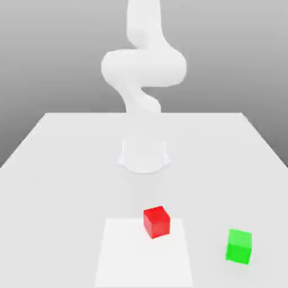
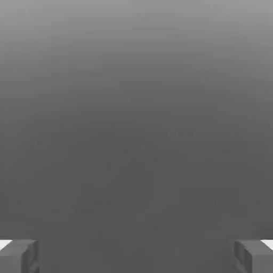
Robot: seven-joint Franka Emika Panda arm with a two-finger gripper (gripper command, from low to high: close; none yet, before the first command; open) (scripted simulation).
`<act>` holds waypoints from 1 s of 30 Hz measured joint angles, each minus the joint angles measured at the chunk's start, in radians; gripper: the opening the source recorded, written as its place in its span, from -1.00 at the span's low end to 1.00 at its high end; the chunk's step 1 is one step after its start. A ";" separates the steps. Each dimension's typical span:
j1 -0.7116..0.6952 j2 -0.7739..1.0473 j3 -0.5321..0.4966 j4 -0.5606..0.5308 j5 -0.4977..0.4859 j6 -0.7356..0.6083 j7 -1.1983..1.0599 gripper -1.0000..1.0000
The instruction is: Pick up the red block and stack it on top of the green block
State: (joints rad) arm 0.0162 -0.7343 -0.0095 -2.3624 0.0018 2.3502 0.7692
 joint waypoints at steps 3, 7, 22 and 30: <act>0.020 0.097 -0.009 -0.088 0.005 0.072 -0.046 0.00; 0.048 0.223 -0.021 -0.203 0.007 0.166 -0.104 0.00; 0.108 0.828 -0.020 -0.516 0.014 0.623 -0.284 0.00; 0.096 0.923 -0.003 -0.504 0.021 0.704 -0.289 -1.00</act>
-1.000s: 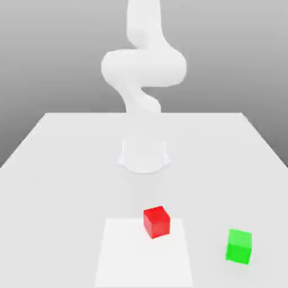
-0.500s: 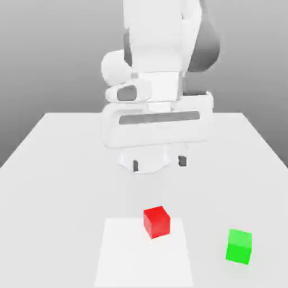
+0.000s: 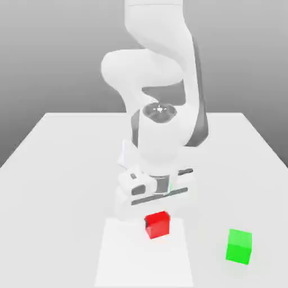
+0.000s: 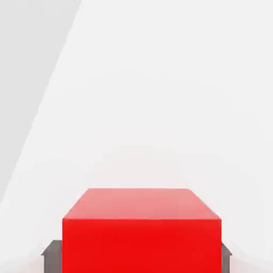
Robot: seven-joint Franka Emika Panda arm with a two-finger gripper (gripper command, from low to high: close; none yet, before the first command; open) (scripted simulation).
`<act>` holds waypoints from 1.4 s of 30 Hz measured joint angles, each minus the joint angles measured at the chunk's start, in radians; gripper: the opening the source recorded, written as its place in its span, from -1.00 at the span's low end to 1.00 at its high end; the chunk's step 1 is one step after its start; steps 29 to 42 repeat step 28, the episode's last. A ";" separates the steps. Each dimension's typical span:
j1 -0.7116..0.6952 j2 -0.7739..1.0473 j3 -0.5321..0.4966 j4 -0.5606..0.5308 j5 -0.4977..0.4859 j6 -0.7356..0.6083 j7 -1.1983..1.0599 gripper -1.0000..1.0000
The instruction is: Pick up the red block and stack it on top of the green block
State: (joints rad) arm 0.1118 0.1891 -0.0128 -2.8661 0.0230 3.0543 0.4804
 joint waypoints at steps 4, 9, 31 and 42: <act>0.000 -0.056 -0.004 -0.008 -0.009 -0.047 0.006 -1.00; 0.000 -0.230 -0.010 -0.033 -0.027 -0.197 0.019 -1.00; 0.261 0.045 0.122 0.336 -0.092 -0.294 -0.133 1.00; 0.261 0.045 0.122 0.336 -0.092 -0.294 -0.133 1.00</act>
